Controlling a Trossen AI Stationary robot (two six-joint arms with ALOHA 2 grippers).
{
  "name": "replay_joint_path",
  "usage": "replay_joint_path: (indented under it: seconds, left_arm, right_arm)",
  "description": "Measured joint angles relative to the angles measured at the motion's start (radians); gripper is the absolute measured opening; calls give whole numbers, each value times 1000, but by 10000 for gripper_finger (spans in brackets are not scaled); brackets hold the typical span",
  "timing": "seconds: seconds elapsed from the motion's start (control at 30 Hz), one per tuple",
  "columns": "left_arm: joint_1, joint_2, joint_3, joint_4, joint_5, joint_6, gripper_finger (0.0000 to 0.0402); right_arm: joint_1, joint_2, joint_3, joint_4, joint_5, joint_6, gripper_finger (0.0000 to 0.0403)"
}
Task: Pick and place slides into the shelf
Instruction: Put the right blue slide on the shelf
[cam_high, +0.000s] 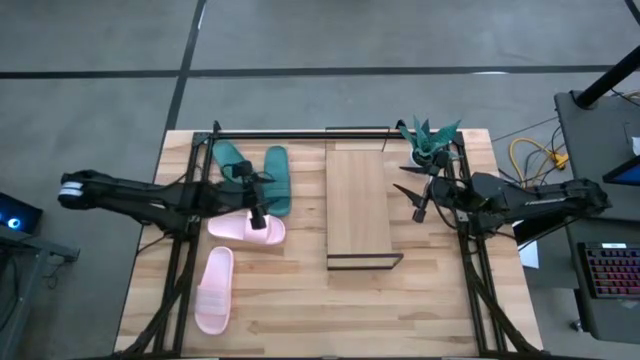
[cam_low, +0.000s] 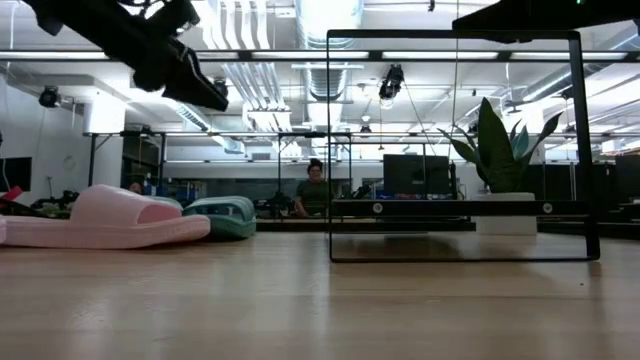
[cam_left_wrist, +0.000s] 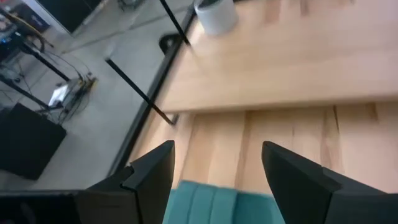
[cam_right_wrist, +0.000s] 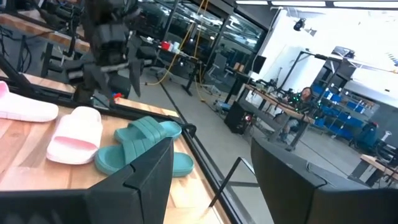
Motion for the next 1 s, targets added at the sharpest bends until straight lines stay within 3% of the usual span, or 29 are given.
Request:
replay_joint_path:
  seconds: [0.53, 0.73, 1.0]
  left_arm:
    - [0, 288, -7, -60, -79, -5, 226]
    - [0, 386, 3, -60, -227, -2, 226]
    - [2, 482, 5, -53, -281, -7, 226]
  right_arm:
    - [0, 1, 0, -4, 0, 0, 205]
    - [0, 1, -1, -4, 0, -1, 206]
    - [0, 1, -1, -5, 0, -3, 206]
